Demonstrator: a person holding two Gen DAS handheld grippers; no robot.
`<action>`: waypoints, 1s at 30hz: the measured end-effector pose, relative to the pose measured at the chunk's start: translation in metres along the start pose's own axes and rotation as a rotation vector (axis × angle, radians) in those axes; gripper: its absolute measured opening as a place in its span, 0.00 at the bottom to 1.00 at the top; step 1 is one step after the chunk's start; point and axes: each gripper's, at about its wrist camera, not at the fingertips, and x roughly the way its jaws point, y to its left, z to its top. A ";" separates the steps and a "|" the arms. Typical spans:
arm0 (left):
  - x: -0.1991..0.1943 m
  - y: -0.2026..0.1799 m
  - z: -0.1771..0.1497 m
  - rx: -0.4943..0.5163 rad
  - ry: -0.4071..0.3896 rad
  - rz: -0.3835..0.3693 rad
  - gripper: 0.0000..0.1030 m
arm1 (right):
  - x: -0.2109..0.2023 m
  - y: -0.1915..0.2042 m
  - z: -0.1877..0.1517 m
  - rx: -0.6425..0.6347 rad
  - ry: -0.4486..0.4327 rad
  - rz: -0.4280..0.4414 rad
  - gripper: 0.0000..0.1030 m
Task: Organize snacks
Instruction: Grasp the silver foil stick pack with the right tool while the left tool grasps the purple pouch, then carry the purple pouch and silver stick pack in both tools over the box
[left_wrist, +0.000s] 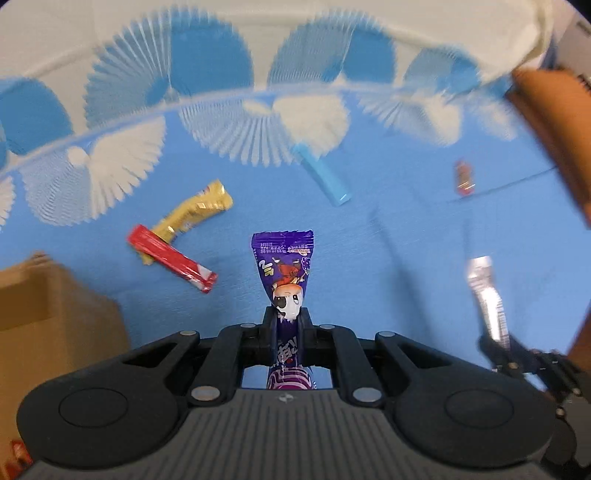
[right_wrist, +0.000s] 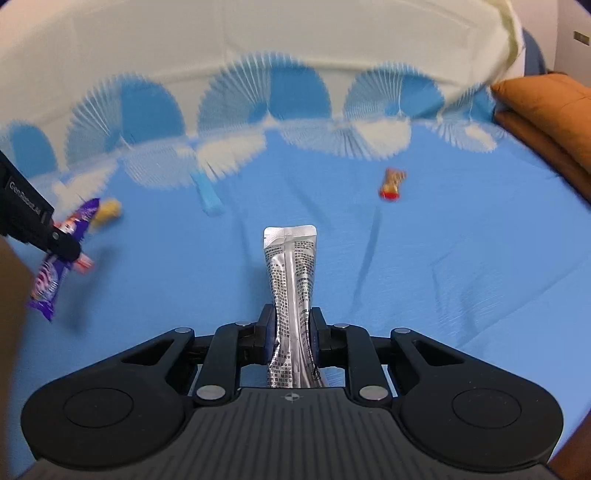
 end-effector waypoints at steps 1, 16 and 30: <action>-0.022 -0.001 -0.006 0.013 -0.034 -0.009 0.10 | -0.016 0.004 0.001 0.015 -0.013 0.020 0.20; -0.219 0.061 -0.177 -0.075 -0.133 0.109 0.10 | -0.205 0.103 -0.028 -0.019 -0.046 0.370 0.20; -0.299 0.126 -0.314 -0.233 -0.186 0.159 0.10 | -0.283 0.191 -0.085 -0.193 0.027 0.500 0.20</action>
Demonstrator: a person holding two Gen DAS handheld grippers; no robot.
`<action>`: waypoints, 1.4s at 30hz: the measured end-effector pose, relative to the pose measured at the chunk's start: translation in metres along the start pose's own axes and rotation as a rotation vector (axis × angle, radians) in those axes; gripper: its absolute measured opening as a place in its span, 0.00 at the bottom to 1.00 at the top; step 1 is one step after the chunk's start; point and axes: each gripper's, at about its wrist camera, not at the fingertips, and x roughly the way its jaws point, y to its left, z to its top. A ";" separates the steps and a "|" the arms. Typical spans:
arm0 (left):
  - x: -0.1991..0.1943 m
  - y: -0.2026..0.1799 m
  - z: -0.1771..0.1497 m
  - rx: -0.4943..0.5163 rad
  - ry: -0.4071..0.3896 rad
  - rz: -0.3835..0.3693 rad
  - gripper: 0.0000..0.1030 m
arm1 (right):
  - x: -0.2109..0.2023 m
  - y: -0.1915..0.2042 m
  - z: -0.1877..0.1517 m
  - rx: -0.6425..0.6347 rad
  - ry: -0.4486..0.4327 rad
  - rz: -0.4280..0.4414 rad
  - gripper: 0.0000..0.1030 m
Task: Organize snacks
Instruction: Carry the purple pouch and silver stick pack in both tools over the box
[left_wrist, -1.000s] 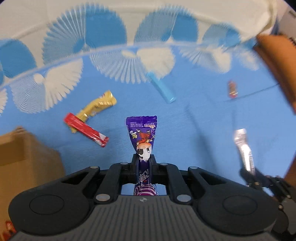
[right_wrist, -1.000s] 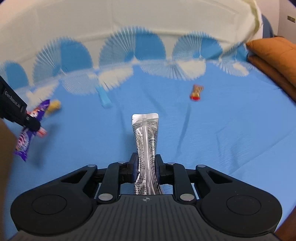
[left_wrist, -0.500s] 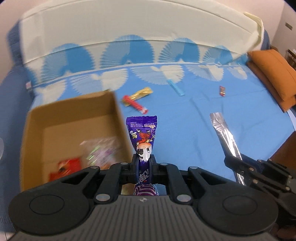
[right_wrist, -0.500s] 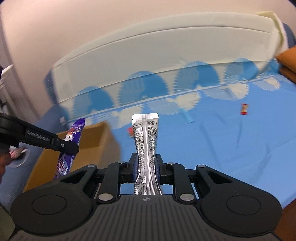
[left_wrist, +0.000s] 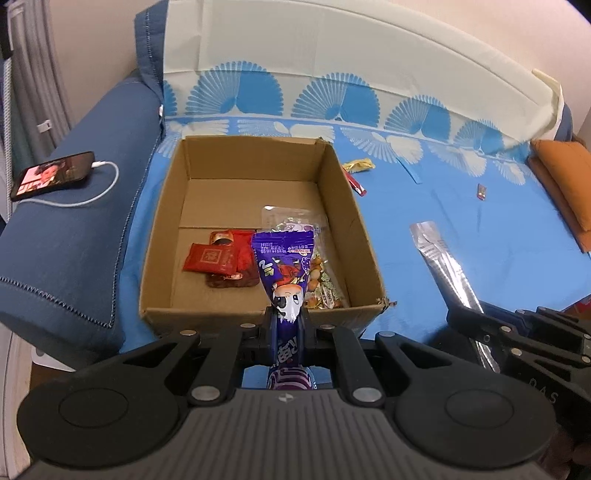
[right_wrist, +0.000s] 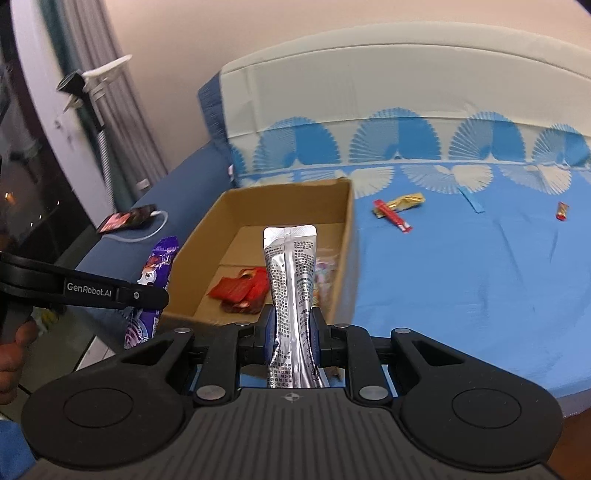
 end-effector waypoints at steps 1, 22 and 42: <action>-0.002 0.002 -0.002 -0.004 -0.005 -0.004 0.10 | -0.001 0.005 -0.001 -0.007 -0.001 -0.001 0.20; 0.009 0.030 0.003 -0.072 -0.028 -0.017 0.10 | 0.014 0.027 0.002 -0.075 0.043 -0.038 0.20; 0.058 0.065 0.063 -0.107 -0.048 0.021 0.10 | 0.091 0.036 0.046 -0.085 0.081 -0.015 0.20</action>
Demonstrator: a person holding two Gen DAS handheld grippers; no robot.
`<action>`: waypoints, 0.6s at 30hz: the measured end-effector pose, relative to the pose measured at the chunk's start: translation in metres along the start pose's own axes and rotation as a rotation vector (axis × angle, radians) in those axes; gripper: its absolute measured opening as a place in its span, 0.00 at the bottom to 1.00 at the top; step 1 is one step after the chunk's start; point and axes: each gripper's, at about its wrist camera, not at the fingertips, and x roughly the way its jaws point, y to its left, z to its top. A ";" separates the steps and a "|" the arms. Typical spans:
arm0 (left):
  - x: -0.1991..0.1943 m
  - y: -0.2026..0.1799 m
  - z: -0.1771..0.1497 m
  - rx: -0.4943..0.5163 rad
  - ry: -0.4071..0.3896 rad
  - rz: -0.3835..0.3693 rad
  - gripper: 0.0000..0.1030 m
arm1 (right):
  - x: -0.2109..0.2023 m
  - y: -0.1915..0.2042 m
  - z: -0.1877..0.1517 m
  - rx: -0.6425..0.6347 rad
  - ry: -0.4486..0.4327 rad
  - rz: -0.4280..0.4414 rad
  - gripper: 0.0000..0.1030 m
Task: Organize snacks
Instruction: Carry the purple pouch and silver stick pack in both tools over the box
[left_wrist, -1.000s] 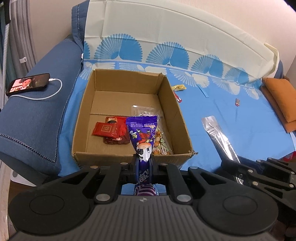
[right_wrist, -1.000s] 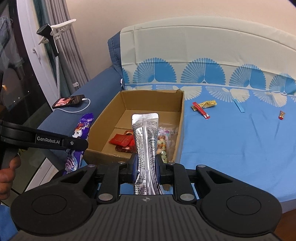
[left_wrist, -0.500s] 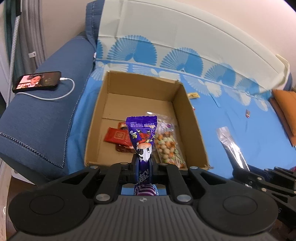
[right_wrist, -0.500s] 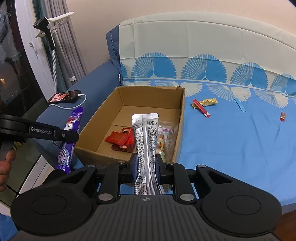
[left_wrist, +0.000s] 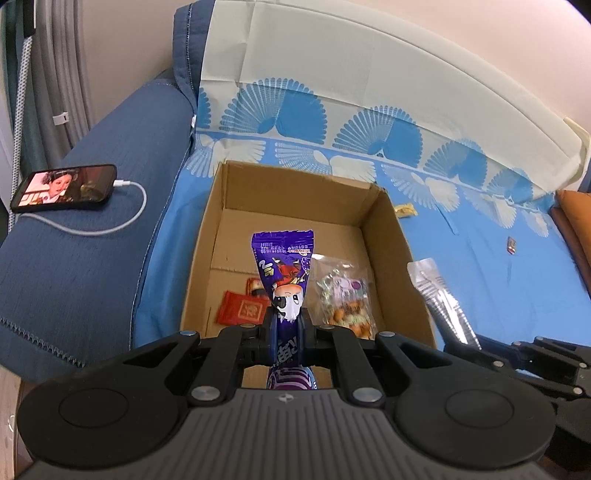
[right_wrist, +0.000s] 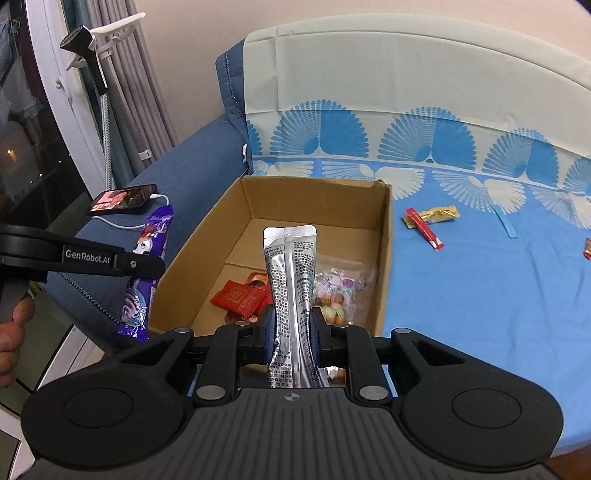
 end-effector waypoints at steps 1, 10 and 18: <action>0.005 0.001 0.003 -0.003 0.003 0.001 0.10 | 0.006 0.000 0.003 0.002 0.004 0.000 0.20; 0.054 0.008 0.023 -0.021 0.053 0.003 0.10 | 0.056 -0.003 0.018 0.014 0.058 -0.003 0.21; 0.095 0.014 0.030 -0.024 0.106 0.009 0.10 | 0.101 -0.009 0.025 0.019 0.111 -0.011 0.21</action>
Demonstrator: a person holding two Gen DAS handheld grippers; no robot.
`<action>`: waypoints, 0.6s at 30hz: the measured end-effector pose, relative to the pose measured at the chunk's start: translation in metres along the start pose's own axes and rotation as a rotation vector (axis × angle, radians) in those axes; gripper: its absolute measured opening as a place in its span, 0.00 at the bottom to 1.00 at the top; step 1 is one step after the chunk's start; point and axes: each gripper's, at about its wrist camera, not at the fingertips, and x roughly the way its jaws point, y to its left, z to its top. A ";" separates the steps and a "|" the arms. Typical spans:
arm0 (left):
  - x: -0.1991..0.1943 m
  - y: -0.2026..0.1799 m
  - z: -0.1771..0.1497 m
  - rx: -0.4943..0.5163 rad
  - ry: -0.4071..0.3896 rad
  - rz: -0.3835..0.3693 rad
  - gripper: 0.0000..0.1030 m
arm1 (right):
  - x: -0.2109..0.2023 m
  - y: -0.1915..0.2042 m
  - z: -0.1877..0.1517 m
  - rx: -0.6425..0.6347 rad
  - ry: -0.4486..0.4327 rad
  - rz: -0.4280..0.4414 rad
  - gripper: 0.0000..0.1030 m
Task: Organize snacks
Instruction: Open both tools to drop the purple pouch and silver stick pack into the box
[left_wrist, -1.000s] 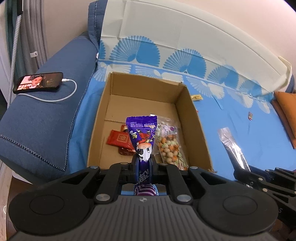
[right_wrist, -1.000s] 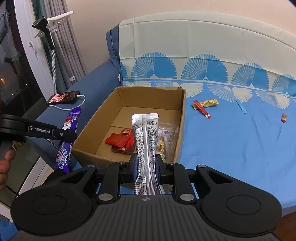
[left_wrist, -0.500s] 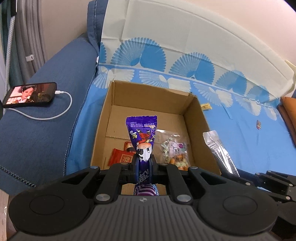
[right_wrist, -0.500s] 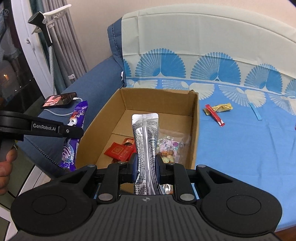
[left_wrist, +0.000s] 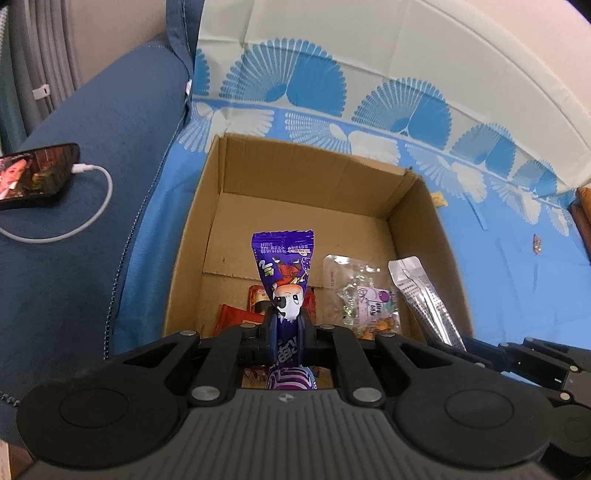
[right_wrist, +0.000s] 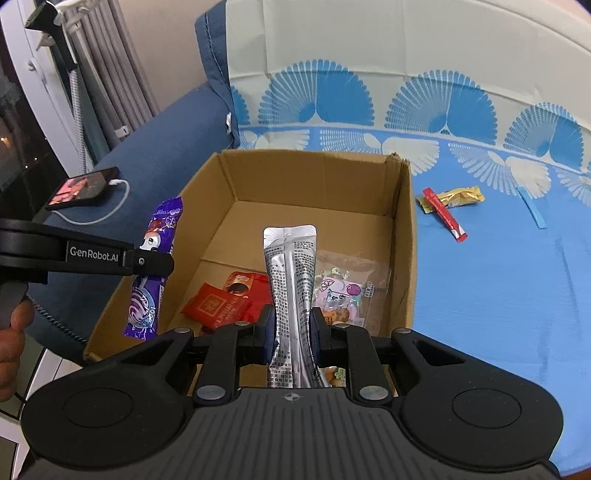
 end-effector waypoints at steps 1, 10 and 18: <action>0.005 0.001 0.001 0.001 0.006 0.000 0.10 | 0.004 0.000 0.002 0.000 0.005 0.000 0.21; 0.040 0.001 0.006 0.039 0.043 0.031 0.14 | 0.034 -0.004 0.012 0.017 0.025 -0.006 0.26; 0.031 0.010 -0.002 0.000 0.047 0.087 1.00 | 0.028 -0.007 0.013 0.021 0.013 -0.032 0.78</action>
